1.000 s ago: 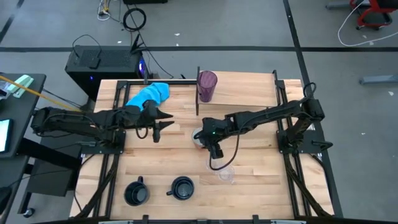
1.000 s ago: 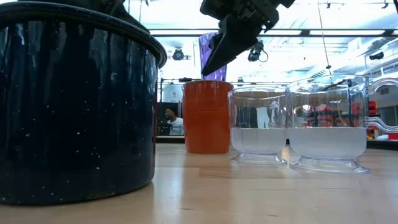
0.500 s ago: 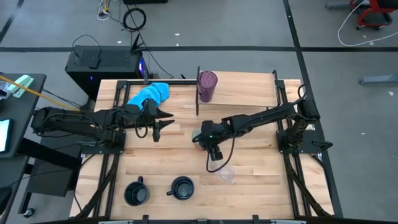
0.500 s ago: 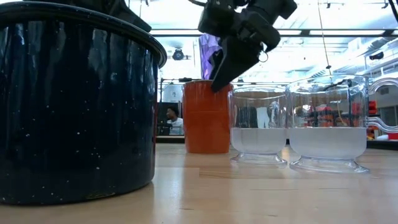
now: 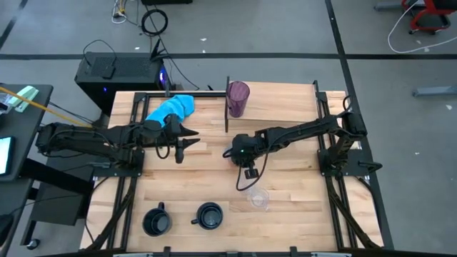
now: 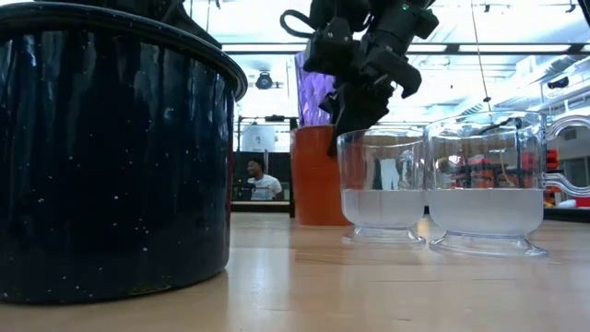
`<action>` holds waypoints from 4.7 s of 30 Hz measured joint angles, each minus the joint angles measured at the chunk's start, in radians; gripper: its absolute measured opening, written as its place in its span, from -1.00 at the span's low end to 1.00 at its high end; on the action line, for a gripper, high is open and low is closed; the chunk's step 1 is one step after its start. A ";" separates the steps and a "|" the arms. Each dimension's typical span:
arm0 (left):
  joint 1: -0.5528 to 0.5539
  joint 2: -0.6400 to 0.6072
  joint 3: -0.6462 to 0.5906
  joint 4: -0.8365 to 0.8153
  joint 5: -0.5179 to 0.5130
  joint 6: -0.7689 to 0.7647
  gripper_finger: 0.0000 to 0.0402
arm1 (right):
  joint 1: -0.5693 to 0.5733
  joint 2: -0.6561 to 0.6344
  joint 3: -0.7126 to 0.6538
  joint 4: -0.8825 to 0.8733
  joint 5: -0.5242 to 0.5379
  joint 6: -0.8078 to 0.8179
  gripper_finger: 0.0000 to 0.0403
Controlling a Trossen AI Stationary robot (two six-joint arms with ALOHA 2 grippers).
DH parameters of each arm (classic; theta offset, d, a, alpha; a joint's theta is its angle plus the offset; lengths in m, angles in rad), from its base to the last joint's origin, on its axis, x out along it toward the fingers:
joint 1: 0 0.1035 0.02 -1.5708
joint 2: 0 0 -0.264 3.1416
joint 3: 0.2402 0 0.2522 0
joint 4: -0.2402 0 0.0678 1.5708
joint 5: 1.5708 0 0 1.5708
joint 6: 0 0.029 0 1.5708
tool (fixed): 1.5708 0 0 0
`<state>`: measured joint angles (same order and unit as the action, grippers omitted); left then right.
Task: Stack small to large cups/mugs on shelf
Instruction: Put the brown mug on the shelf
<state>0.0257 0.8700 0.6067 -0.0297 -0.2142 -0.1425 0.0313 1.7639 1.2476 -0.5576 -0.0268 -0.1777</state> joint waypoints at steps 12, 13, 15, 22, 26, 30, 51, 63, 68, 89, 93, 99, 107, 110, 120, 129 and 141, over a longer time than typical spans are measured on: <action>0.000 0.000 0.000 -0.006 -0.001 0.024 -0.36 | -0.009 -0.088 -0.002 -0.150 -0.006 0.000 -0.89; 0.000 0.000 0.000 -0.005 -0.001 0.024 -0.36 | -0.009 -0.105 -0.001 -0.159 -0.005 -0.001 -0.89; 0.000 0.000 0.000 -0.005 -0.001 0.024 -0.38 | -0.009 -0.133 0.000 -0.194 -0.007 0.000 -0.89; 0.000 0.000 0.000 -0.005 -0.001 0.027 -0.42 | -0.009 -0.258 0.000 -0.273 -0.004 0.015 -0.89; 0.000 0.000 0.000 -0.005 -0.003 0.027 -0.41 | -0.009 -0.334 0.000 -0.282 -0.004 0.029 -0.88; 0.000 0.000 0.000 -0.004 -0.003 0.027 -0.42 | -0.009 -0.386 0.022 -0.342 0.033 0.046 -0.89; 0.000 0.000 0.000 -0.022 -0.003 0.032 -0.44 | -0.239 -0.376 0.272 -0.612 0.133 -0.188 -0.88; 0.000 0.000 0.000 -0.023 -0.003 0.034 -0.46 | -0.374 -0.349 0.269 -0.600 0.086 -0.281 -0.88; 0.000 0.000 0.000 -0.025 -0.003 0.034 -0.47 | -0.384 -0.342 0.268 -0.595 0.071 -0.290 -0.88; 0.000 0.000 0.000 -0.029 -0.002 0.033 -0.47 | -0.390 -0.314 0.267 -0.578 0.069 -0.297 -0.80; 0.000 0.000 0.000 -0.030 -0.002 0.033 -0.47 | -0.390 -0.314 0.267 -0.579 0.071 -0.297 -0.73; 0.000 0.000 0.000 -0.036 -0.002 0.033 -0.47 | -0.398 -0.315 0.267 -0.573 0.075 -0.297 -0.63; 0.000 0.000 0.000 -0.036 -0.002 0.033 -0.47 | -0.411 -0.315 0.267 -0.576 0.082 -0.297 -0.56; 0.000 0.000 0.000 -0.036 -0.002 0.033 -0.47 | -0.411 -0.315 0.267 -0.576 0.103 -0.297 -0.53; 0.000 0.000 0.000 -0.036 -0.002 0.033 -0.47 | -0.411 -0.315 0.267 -0.577 0.158 -0.292 -0.39; 0.000 0.000 0.000 -0.036 -0.002 0.030 -0.47 | -0.411 -0.318 0.267 -0.549 0.176 -0.277 -0.09; 0.000 0.000 0.000 -0.036 -0.002 0.030 -0.47 | -0.420 -0.441 0.269 -0.538 0.188 -0.157 0.25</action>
<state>0.0257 0.8703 0.6067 -0.0654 -0.2164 -0.1127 -0.3883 1.3225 1.5166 -1.0954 0.1615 -0.3345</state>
